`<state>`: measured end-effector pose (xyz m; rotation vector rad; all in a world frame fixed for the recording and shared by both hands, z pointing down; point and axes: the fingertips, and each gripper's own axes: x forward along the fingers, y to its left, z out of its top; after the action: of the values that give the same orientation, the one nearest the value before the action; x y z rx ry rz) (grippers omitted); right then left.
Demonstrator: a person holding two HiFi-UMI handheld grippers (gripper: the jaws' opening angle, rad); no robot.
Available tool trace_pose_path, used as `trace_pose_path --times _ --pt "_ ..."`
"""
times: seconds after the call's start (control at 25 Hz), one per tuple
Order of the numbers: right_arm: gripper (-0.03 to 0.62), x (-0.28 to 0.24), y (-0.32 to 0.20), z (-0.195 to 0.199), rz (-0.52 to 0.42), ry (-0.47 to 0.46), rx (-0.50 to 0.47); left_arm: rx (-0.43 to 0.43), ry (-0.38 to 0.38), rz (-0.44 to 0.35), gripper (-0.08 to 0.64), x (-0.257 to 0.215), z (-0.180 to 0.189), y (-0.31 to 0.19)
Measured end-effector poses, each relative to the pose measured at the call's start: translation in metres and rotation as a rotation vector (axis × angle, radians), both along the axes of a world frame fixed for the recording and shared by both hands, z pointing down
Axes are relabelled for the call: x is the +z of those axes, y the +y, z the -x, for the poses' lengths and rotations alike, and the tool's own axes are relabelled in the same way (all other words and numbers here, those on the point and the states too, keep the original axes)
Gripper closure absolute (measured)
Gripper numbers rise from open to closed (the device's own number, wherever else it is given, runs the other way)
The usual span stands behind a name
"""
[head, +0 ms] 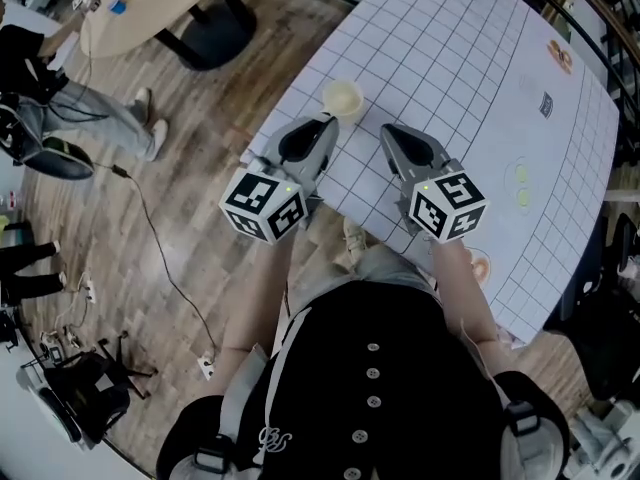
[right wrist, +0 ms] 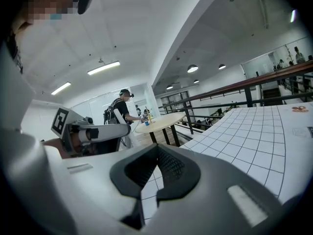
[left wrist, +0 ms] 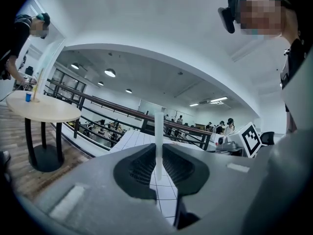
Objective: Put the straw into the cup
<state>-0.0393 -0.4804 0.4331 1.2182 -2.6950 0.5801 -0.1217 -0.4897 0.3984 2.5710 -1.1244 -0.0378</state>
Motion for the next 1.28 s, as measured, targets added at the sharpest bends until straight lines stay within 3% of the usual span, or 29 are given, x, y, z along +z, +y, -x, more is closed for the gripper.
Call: trace_pose_path --times 0.2,0.6,0.88,1.28 --pt "0.594 0.003 -0.02 0.002 0.008 -0.013 -0.025 -0.001 -0.033 0.023 0.518 0.011 -0.003 -0.022" --pt "0.594 0.024 -0.047 0.011 0.056 -0.038 -0.059 -0.085 -0.092 0.055 0.517 0.032 0.007 -0.056" --pt "0.594 0.037 -0.055 0.008 0.094 -0.038 -0.053 -0.07 -0.14 0.108 0.515 0.055 -0.004 -0.068" --pt "0.594 0.056 -0.054 0.006 0.153 -0.04 -0.048 -0.065 -0.147 0.181 0.514 0.081 -0.016 -0.075"
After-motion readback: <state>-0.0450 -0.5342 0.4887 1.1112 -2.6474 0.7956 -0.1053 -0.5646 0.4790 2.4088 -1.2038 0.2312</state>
